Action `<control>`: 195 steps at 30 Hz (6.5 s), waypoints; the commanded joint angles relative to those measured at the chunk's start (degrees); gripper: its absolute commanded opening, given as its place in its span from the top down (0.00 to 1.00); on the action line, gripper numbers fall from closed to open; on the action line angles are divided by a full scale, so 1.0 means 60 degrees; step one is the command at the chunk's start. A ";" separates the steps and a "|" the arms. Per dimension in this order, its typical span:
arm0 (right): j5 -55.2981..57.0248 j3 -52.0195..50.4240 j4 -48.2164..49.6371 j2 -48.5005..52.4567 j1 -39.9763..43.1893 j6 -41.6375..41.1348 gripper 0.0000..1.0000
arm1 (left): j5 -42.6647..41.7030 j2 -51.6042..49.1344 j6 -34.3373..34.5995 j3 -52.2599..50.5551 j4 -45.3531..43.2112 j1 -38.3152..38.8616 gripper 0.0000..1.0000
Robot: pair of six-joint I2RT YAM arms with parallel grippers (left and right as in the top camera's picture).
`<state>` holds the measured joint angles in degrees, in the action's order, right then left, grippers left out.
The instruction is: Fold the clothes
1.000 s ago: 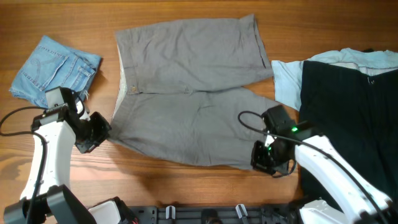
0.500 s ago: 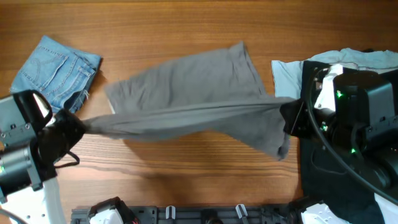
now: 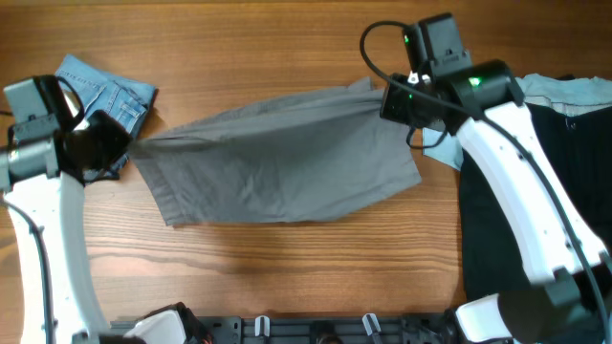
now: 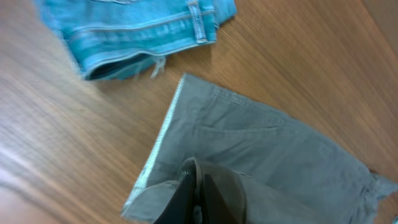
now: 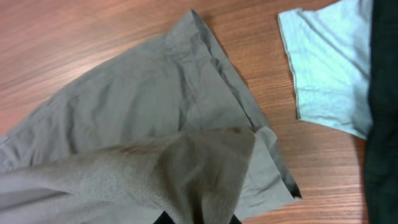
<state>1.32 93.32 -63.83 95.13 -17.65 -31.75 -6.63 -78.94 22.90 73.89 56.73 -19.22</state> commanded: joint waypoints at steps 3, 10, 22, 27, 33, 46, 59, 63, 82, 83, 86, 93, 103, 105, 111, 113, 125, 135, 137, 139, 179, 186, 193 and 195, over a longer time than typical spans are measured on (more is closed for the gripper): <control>0.0342 0.0186 0.1031 0.1115 0.0776 0.0546 0.96 | 0.0692 -0.1355 -0.0025 0.0109 -0.0878 0.0051 0.96; 0.0350 0.0178 0.2637 0.1570 0.0794 0.0539 0.96 | 0.0688 -0.2433 -0.0022 0.0109 -0.2317 0.0251 0.92; -0.1024 -0.0339 -0.0929 0.1861 0.2652 0.2929 0.00 | 0.0678 -0.2765 -0.0525 -0.0251 -0.0084 0.0193 0.15; -0.3428 -0.3009 -0.0138 0.1861 0.2758 0.3978 0.00 | -0.0860 -0.2776 -0.1661 -0.2208 -0.1341 0.0361 0.18; -0.6462 -0.5574 0.3209 0.1861 0.2703 0.3934 0.29 | -0.1002 -0.2776 -0.2266 -0.3093 -0.2466 0.1089 0.65; -0.0652 -0.3690 0.0408 -0.0492 0.3009 0.2514 0.25 | -0.1195 -0.2510 -0.2259 -0.2557 -0.2014 0.0987 0.83; -0.3064 -0.4000 0.0896 -0.1239 0.2189 0.2685 0.35 | -0.3399 -0.2616 -0.3253 -0.2470 -0.5938 0.1545 0.38; -0.2554 -0.4069 0.2277 -0.0798 0.2273 0.2353 0.33 | -0.3075 -0.3100 -0.3534 -0.2470 -0.7715 0.2186 0.39; -0.1847 -0.4073 0.4076 -0.0743 0.2277 0.2364 0.04 | -0.2113 -0.4849 -0.3501 -0.2470 -0.9092 0.1978 0.34; -0.1847 -0.4073 0.4142 -0.0743 0.2277 0.2364 0.04 | -0.2375 -0.4911 -0.3501 -0.2470 -0.9129 0.1989 0.40; -0.1847 -0.4073 0.4288 -0.0743 0.2277 0.2361 0.04 | -0.2805 -0.5424 -0.3497 -0.2470 -0.9449 0.2004 0.48; -0.0433 -0.4073 0.4619 -0.0423 0.2284 0.2251 0.06 | -0.3748 -0.5246 -0.2630 -0.2444 -0.9497 0.1905 0.96; -0.0805 -0.4073 0.8153 0.3166 0.2320 0.2820 0.16 | -0.3712 -0.2721 -0.2386 -0.2444 -0.7461 0.1789 0.96; -0.1421 -0.4073 0.8309 0.3242 0.2320 0.2885 0.29 | -0.3712 -0.2707 -0.2386 -0.2444 -0.7155 0.1789 0.96; -0.1723 -0.4073 0.8371 0.3126 0.2328 0.3300 0.74 | -0.3708 -0.2707 -0.2393 -0.2444 -0.7111 0.1789 0.96; -0.1719 -0.4069 0.8273 0.2881 0.2328 0.3534 0.56 | -0.3705 -0.2707 -0.2506 -0.2444 -0.7118 0.1789 0.96; -0.1005 -0.4065 0.6885 0.0943 0.2783 0.3453 0.96 | -0.3701 -0.1570 -0.2506 -0.2441 -0.6375 0.1789 0.96; -0.1038 -0.4065 0.3519 -0.4368 0.2812 0.3985 0.96 | -0.1475 0.3770 -0.2517 -0.2444 -0.0954 0.1789 0.96; -0.1049 -0.4065 0.3362 -0.4776 0.2812 0.3967 0.96 | -0.1071 0.4237 -0.2517 -0.2448 -0.0357 0.1789 0.96; -0.1443 -0.4073 0.3515 -0.4433 0.2812 0.3942 0.96 | -0.0758 0.4127 -0.2488 -0.2590 -0.0357 0.1789 0.96; -0.3523 -0.4590 0.1723 -0.0849 0.2849 0.3789 0.75 | -0.3173 -0.2674 -0.3340 0.1002 0.0168 0.1042 0.96; -0.3876 -0.4597 0.1723 -0.1206 0.2849 0.3774 0.75 | -0.3202 -0.2535 -0.2663 0.2863 0.1260 0.2772 0.96; -0.3876 -0.4601 0.1770 -0.1206 0.2845 0.3778 0.75 | -0.2590 -0.4058 -0.0441 0.2863 -0.0062 0.5807 0.96; -0.3876 -0.4601 0.1778 -0.1206 0.2845 0.3774 0.75 | -0.2594 -0.4426 0.0033 0.2863 -0.0426 0.6426 0.88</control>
<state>-20.82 65.21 -53.36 87.64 -0.58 -10.15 -22.04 -102.76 15.75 91.24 56.07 14.74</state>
